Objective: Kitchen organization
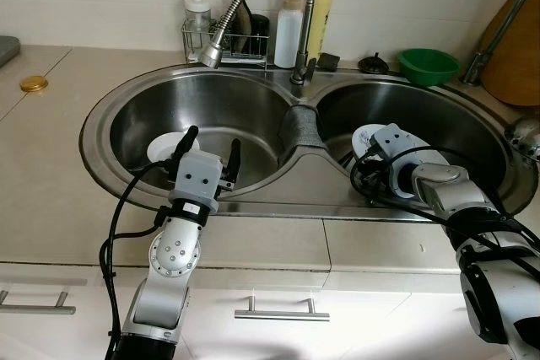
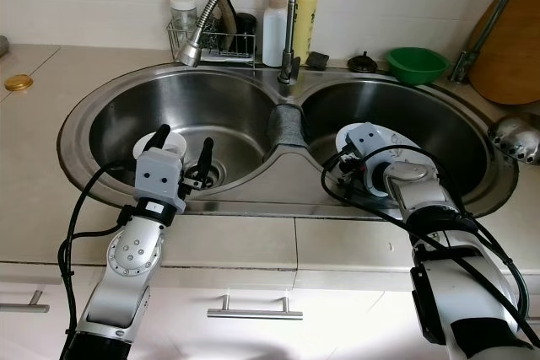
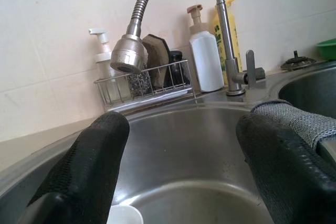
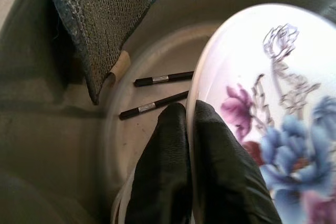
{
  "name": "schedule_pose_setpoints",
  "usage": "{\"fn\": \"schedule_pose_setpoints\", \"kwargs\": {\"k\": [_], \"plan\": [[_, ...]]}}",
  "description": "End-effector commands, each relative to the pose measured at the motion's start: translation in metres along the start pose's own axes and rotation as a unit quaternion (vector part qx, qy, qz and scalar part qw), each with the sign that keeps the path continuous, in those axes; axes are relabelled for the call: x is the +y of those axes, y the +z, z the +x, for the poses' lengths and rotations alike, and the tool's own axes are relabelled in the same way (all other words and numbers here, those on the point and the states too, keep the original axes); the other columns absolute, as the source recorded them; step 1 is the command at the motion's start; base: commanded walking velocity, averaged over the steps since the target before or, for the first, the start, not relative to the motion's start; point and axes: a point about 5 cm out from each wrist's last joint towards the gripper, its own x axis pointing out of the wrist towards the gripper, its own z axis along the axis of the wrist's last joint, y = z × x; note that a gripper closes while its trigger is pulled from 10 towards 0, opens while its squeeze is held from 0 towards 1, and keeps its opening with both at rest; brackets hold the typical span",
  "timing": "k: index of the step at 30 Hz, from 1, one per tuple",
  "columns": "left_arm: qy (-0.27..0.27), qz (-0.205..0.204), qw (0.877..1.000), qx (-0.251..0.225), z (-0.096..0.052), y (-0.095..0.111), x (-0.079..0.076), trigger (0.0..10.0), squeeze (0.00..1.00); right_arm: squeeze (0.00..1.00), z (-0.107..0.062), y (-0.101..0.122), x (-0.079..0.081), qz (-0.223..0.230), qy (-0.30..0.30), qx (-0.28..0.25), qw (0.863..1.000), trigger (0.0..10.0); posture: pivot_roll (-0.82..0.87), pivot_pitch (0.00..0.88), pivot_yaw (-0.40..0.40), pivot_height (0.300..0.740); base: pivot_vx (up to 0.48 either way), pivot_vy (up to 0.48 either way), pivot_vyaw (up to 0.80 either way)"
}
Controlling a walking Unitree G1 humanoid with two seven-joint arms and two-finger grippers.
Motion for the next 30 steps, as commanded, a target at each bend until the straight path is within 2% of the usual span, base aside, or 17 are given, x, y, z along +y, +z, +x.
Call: {"fn": "schedule_pose_setpoints", "kwargs": {"k": [1, 11, 14, 17, 20, 21, 22, 23, 25, 30], "plan": [[-0.001, 0.000, 1.000, 0.005, -0.001, -0.001, -0.002, 10.0, 0.00, 1.00, 0.001, -0.006, 0.002, 0.000, 0.007, 0.014, 1.000, 10.0, 0.13, 0.000, -0.083, 0.740, 0.000, 0.000, 0.00], [-0.001, 0.000, 1.000, 0.009, -0.002, -0.002, -0.002, 10.0, 0.00, 1.00, 0.004, -0.012, 0.005, 0.021, 0.002, 0.016, 1.000, 10.0, 0.12, 0.000, -0.080, 0.740, 0.000, 0.000, 0.00], [-0.002, -0.001, 1.000, 0.009, -0.001, -0.002, -0.002, 10.0, 0.00, 1.00, 0.002, -0.003, 0.000, 0.032, -0.027, -0.016, 0.999, 10.0, 0.12, 0.000, -0.081, 0.740, 0.000, 0.000, 0.00], [-0.002, -0.001, 1.000, 0.010, -0.001, -0.002, -0.002, 10.0, 0.00, 1.00, -0.001, 0.014, -0.008, 0.030, -0.084, -0.077, 0.993, 10.0, 0.12, 0.000, -0.082, 0.740, 0.000, 0.000, 0.00], [0.001, -0.002, 1.000, 0.009, -0.002, -0.002, -0.001, 10.0, 0.00, 1.00, -0.005, 0.034, -0.009, 0.022, -0.127, -0.151, 0.980, 10.0, 0.12, 0.000, -0.081, 0.740, 0.000, 0.000, 0.00], [0.004, 0.000, 1.000, 0.012, -0.001, -0.002, 0.000, 10.0, 0.00, 1.00, -0.010, 0.046, -0.007, 0.012, -0.159, -0.201, 0.967, 10.0, 0.12, 0.000, -0.078, 0.740, 0.000, 0.000, 0.00], [0.004, 0.000, 1.000, 0.012, -0.001, -0.002, 0.000, 10.0, 0.00, 1.00, -0.010, 0.046, -0.007, 0.012, -0.159, -0.201, 0.967, 10.0, 0.12, 0.000, -0.078, 0.740, 0.000, 0.000, 0.00], [0.004, 0.000, 1.000, 0.013, -0.001, -0.002, 0.000, 10.0, 0.00, 1.00, -0.013, 0.051, -0.005, 0.009, -0.171, -0.224, 0.959, 10.0, 0.11, 0.000, -0.075, 0.740, 0.000, 0.000, 0.00], [0.001, -0.004, 1.000, 0.010, -0.001, -0.001, -0.001, 10.0, 0.00, 1.00, -0.026, 0.065, 0.007, 0.009, -0.210, -0.301, 0.930, 10.0, 0.11, 0.000, -0.072, 0.740, 0.000, 0.000, 0.00], [-0.002, -0.010, 1.000, 0.006, -0.001, 0.000, -0.002, 10.0, 0.00, 1.00, -0.042, 0.070, 0.016, 0.018, -0.276, -0.347, 0.896, 10.0, 0.11, 0.000, -0.072, 0.740, 0.000, 0.000, 0.00]]}}
